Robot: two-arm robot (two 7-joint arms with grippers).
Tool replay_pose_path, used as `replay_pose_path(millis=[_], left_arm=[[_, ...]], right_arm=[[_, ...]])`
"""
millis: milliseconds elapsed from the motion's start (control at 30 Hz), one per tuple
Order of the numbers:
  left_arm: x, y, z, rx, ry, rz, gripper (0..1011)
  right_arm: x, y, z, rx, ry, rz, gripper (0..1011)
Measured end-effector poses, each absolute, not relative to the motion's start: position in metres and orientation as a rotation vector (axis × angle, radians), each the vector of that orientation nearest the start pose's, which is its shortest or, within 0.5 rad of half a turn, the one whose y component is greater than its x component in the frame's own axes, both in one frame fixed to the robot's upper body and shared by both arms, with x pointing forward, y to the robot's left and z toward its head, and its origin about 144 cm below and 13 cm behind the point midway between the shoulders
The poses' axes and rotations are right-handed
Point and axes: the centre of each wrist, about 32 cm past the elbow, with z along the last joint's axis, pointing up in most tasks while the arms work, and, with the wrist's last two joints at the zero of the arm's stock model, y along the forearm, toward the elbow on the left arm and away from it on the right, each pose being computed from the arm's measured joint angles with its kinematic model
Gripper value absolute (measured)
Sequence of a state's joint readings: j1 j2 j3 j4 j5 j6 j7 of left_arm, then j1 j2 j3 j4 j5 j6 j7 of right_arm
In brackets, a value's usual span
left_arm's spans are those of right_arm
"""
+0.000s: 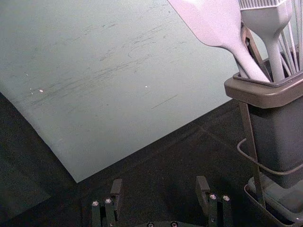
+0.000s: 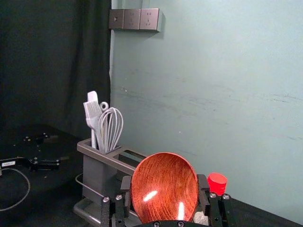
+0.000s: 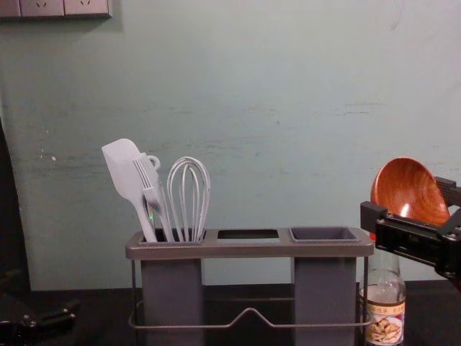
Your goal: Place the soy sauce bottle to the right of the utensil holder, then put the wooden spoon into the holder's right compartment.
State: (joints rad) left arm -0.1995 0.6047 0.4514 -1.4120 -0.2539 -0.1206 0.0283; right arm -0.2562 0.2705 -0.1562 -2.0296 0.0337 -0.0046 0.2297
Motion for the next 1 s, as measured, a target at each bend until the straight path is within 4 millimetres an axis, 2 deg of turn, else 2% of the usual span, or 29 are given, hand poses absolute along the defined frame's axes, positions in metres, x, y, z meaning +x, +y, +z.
replay_pose_path(millis=[500, 600, 900, 1000], left_arm=[[0.489, 0.310, 1.140, 0.304, -0.285, 1.248, 1000], [0.489, 0.310, 1.140, 0.304, -0.285, 1.248, 1000], [0.489, 0.310, 1.140, 0.304, -0.285, 1.248, 1000], [0.489, 0.310, 1.140, 0.304, -0.285, 1.248, 1000]], right_arm=[[0.381, -0.225, 1.213, 0.007, -0.261, -1.088, 838], [0.391, -0.221, 1.219, 0.026, -0.281, -1.077, 838], [0.441, -0.213, 1.237, 0.194, -0.294, -1.009, 838], [0.451, -0.212, 1.241, 0.220, -0.301, -0.994, 838]])
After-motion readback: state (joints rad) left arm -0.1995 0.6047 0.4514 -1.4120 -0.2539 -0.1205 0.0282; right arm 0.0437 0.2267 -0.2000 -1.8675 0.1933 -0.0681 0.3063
